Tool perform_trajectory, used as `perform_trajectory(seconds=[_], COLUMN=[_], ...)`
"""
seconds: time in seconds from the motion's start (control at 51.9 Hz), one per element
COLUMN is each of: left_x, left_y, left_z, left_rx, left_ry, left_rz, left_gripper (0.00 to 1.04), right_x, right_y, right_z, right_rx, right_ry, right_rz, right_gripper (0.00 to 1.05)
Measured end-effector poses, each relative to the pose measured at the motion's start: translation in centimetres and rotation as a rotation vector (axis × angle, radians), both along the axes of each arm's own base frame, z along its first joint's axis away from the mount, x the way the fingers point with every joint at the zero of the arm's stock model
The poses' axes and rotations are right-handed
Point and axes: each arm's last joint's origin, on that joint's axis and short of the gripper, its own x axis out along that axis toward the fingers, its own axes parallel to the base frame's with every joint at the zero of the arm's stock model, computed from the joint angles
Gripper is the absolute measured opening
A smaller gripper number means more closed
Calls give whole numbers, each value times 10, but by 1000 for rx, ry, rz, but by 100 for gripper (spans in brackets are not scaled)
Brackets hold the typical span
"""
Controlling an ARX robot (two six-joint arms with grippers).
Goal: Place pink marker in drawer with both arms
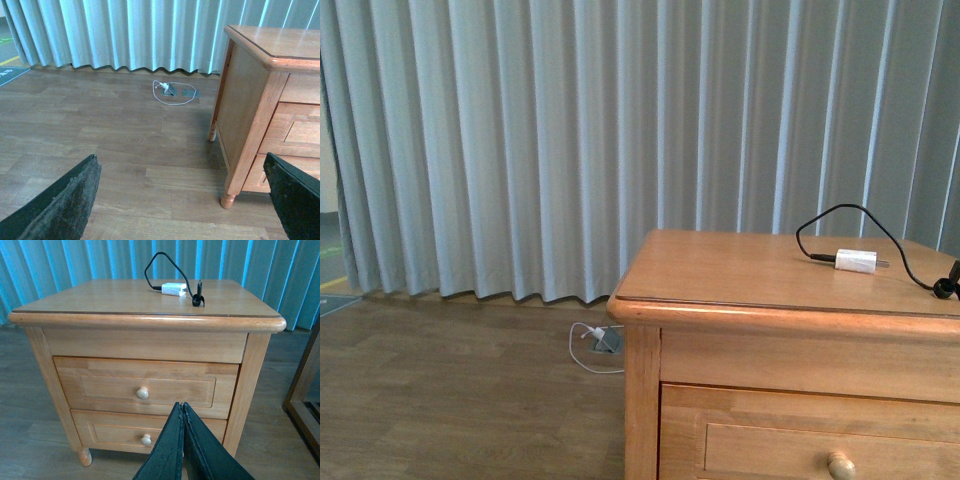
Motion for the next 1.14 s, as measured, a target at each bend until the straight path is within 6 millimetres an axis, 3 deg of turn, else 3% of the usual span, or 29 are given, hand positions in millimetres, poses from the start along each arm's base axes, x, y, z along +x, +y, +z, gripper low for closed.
perform_trajectory(seconds=[0.501, 1.021, 1.137], left_x=[0, 0, 0], left_y=[0, 0, 0], left_z=[0, 0, 0], left_rx=[0, 0, 0], left_ry=[0, 0, 0], left_rz=[0, 0, 0], left_gripper=[99, 99, 99], right_x=[-8, -8, -8], right_y=[0, 0, 0], right_z=[-2, -2, -2], right_rx=[0, -2, -1], right_ry=[-1, -1, -1], right_rz=[2, 2, 2], right_gripper=[2, 97, 96])
